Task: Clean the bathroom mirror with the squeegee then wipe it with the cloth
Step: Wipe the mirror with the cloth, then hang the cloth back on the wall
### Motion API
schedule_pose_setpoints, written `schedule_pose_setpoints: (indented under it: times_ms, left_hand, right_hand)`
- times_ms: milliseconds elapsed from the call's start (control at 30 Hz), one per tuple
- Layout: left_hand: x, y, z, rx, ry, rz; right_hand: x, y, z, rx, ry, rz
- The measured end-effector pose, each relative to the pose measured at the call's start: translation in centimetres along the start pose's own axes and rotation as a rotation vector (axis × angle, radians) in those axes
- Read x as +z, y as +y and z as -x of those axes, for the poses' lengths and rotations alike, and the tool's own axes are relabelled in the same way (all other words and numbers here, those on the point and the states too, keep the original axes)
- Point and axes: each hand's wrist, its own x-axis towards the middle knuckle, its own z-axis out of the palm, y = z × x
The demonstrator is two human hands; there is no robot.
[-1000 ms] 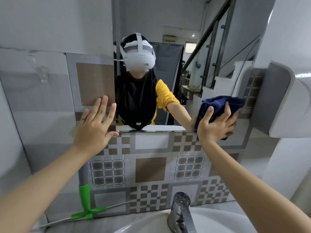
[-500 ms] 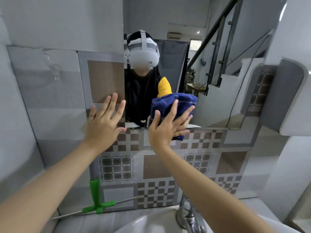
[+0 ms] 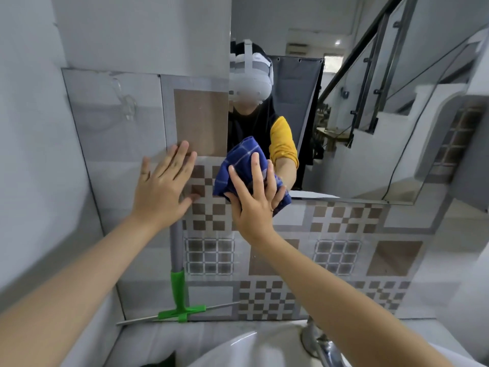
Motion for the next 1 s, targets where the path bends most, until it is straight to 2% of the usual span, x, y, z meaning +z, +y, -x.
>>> schedule_pose_setpoints:
  times_ms: [67, 167, 267, 400, 500, 633, 767, 900, 1000]
  left_hand:
    - [0.3, 0.0, 0.0, -0.007, 0.012, 0.035]
    - [0.2, 1.1, -0.2, -0.019, 0.108, 0.144]
    - [-1.3, 2.6, -0.8, -0.06, 0.182, 0.465]
    - [-4.4, 5.0, -1.7, -0.156, 0.056, 0.962]
    - [-5.8, 5.9, -1.8, -0.225, -0.043, 1.178]
    - [-7.2, 6.4, -1.7, -0.386, -0.081, 1.461]
    - [-8.3, 6.5, -1.6, -0.499, -0.079, 1.558]
    - [-9.2, 6.3, -1.4, -0.574, -0.051, 1.502]
    - [-10.0, 6.2, -1.0, -0.579, -0.063, 1.465]
  right_hand:
    - [-0.3, 0.5, 0.4, -0.069, -0.043, -0.014]
    - [-1.0, 1.9, 0.5, -0.082, -0.12, -0.21]
    - [-2.6, 2.2, 0.2, -0.078, -0.128, -0.36]
    - [-5.6, 1.6, -0.1, -0.113, -0.181, -0.562]
    - [-7.1, 1.3, -0.2, -0.123, -0.251, -0.645]
    - [-9.5, 0.2, -0.5, -0.101, -0.342, -0.732]
    - [-11.9, -0.6, -1.5, -0.006, -0.517, -0.788]
    - [-13.6, -1.2, -2.9, 0.147, -0.773, -0.98]
    - [-14.7, -2.5, -3.8, 0.349, -0.79, -1.171]
